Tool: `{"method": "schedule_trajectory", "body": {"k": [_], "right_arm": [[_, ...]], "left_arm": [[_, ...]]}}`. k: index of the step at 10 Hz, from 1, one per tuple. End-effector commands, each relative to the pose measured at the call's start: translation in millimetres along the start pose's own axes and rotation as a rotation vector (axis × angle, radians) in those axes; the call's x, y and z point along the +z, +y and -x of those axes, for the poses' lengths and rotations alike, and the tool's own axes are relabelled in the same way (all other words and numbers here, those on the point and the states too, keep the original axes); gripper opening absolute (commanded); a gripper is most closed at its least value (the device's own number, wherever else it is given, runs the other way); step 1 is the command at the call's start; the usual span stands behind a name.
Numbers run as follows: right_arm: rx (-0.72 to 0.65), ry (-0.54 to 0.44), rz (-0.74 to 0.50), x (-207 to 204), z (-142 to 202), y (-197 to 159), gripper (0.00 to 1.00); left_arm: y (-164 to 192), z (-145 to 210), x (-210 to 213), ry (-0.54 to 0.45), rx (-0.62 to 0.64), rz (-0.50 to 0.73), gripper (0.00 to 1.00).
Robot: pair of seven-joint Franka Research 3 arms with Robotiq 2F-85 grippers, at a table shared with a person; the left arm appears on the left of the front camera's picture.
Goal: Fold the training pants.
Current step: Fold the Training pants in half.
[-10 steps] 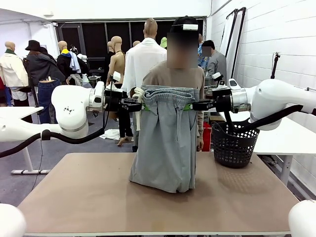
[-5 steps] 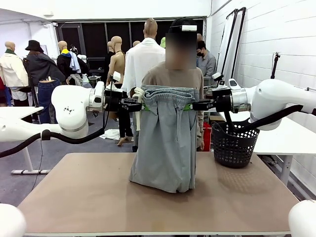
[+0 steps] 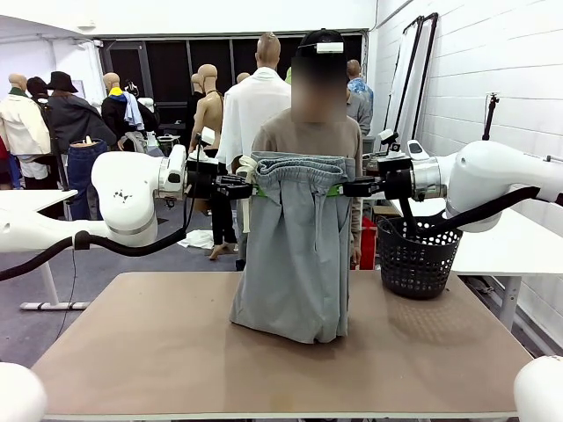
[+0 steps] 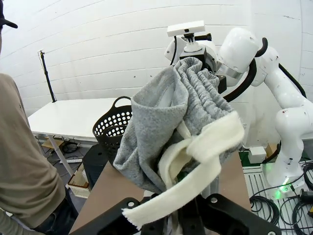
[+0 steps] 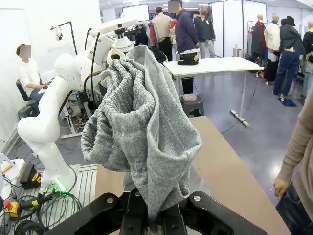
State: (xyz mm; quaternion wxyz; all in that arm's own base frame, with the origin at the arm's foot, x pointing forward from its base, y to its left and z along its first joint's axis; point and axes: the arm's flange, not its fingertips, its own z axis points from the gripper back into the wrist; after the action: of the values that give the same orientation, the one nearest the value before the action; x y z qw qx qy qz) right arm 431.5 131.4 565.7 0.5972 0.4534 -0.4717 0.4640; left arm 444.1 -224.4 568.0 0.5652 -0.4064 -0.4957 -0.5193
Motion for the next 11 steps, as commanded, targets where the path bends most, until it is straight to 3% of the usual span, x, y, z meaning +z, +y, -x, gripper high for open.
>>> {"method": "schedule_trajectory", "body": {"k": [1,11], "right_arm": [[0.001,0.002,-0.002,-1.3,0.1,0.5,0.00],[-0.019,0.007,0.018,-1.7,0.0,-4.1,0.00]], "left_arm": [[-0.4,-1.1,-0.3,-0.003,-0.002,-0.002,0.00],[5.2,1.3,4.4,0.005,0.031,-0.040,0.00]]}}
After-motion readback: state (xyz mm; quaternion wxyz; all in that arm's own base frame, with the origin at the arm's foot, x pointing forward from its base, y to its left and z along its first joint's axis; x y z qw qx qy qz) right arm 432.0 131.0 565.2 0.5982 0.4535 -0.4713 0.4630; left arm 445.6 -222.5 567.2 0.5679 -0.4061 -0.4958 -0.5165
